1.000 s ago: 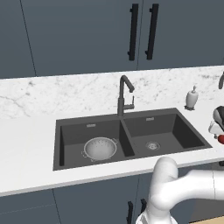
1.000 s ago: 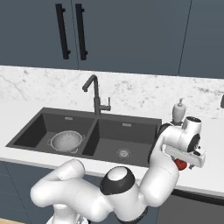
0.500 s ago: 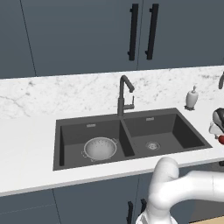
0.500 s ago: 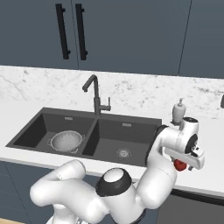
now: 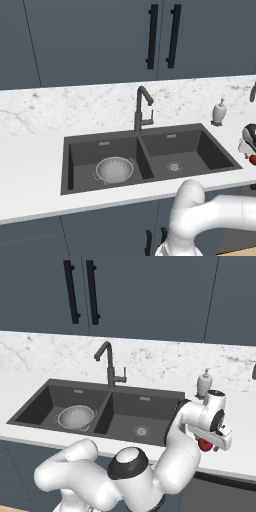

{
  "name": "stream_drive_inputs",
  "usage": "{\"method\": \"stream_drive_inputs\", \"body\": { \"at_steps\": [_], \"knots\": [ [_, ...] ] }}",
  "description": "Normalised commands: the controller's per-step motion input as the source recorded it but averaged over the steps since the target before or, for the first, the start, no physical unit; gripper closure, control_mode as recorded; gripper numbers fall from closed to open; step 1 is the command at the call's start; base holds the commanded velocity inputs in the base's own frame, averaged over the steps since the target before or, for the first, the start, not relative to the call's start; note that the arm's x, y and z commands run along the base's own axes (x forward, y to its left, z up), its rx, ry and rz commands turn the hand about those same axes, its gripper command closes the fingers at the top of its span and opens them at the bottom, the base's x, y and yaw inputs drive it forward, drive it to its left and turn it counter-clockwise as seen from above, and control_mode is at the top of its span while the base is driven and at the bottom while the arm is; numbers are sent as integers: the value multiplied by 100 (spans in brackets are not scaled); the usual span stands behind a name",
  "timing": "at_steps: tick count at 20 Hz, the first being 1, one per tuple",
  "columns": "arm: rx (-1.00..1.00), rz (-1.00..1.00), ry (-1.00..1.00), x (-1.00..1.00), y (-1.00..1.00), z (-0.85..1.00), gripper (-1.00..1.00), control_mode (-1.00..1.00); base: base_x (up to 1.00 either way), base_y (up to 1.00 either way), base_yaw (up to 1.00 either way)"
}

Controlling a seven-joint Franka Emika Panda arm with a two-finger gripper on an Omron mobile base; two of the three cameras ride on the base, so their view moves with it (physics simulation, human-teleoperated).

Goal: Put the colander in the sink, put the apple in the colander, and turn on the sink faucet and pour water over the colander.

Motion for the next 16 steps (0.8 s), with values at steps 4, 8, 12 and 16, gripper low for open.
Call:
{"method": "stream_drive_inputs", "body": {
  "at_steps": [4, 8, 12, 16],
  "knots": [
    [0, -11, 0, 0, 4, -4, -100, -100, 0, 0, 0],
    [0, -12, 0, 0, 12, -7, -100, -100, 0, 0, 0],
    [0, -13, 0, 0, 17, -9, -100, -100, 0, 0, 0],
    [0, -14, 0, 0, 16, -11, -100, -100, 0, 0, 0]
  ]
}}
